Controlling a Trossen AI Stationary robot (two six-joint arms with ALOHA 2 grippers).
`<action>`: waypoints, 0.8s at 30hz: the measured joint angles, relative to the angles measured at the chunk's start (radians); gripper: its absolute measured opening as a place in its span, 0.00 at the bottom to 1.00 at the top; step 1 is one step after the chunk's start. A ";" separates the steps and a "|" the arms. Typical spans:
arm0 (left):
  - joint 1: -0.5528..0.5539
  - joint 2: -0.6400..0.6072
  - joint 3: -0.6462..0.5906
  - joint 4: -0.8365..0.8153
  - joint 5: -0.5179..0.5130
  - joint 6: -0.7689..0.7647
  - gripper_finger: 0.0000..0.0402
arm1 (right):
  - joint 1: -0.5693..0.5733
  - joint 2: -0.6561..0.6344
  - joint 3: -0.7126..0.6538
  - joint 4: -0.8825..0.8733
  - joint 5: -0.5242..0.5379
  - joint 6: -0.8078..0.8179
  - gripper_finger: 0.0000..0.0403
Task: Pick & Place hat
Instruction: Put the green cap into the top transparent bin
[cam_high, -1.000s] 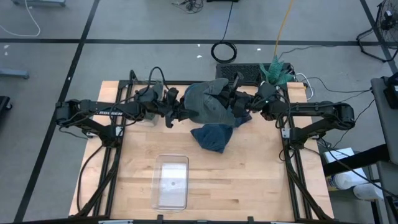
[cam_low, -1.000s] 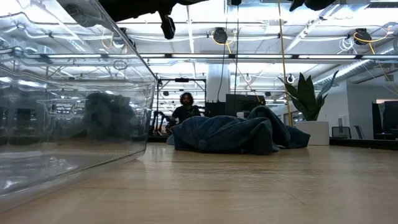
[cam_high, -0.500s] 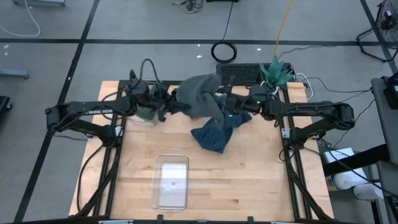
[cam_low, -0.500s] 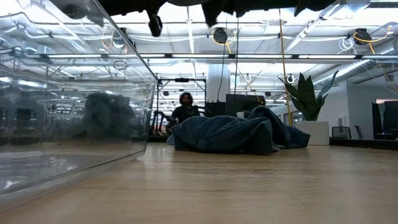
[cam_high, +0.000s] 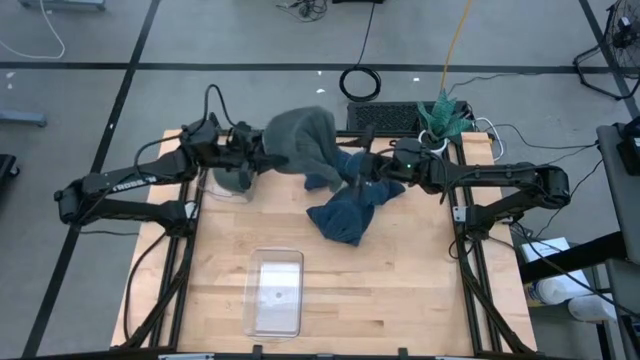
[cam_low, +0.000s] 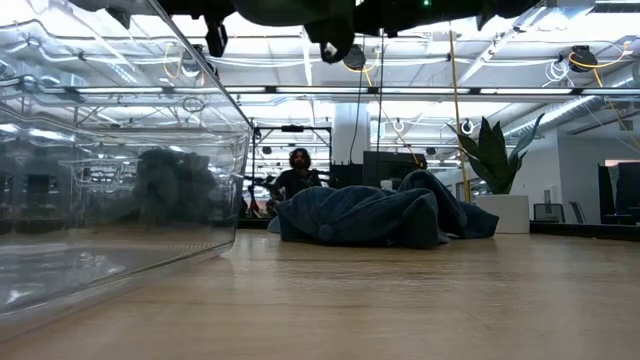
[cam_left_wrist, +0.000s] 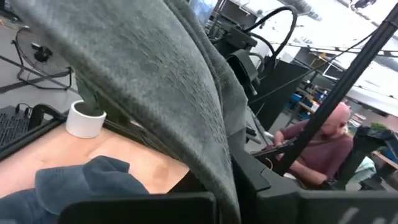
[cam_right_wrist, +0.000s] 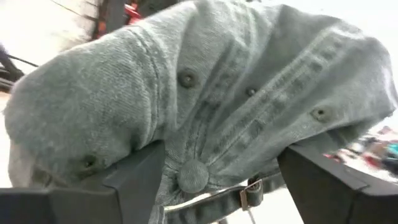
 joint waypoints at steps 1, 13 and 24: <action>0.000 0.000 0.000 0.002 -0.002 0.001 0.02 | 0.000 0.000 0.000 0.007 0.021 -0.020 0.76; 0.013 -0.034 0.000 -0.004 0.006 0.000 0.02 | 0.014 0.000 0.000 -0.027 0.404 -0.203 0.80; -0.027 -0.074 0.001 -0.087 0.019 0.069 0.02 | -0.031 0.000 0.000 -0.107 0.460 0.013 0.66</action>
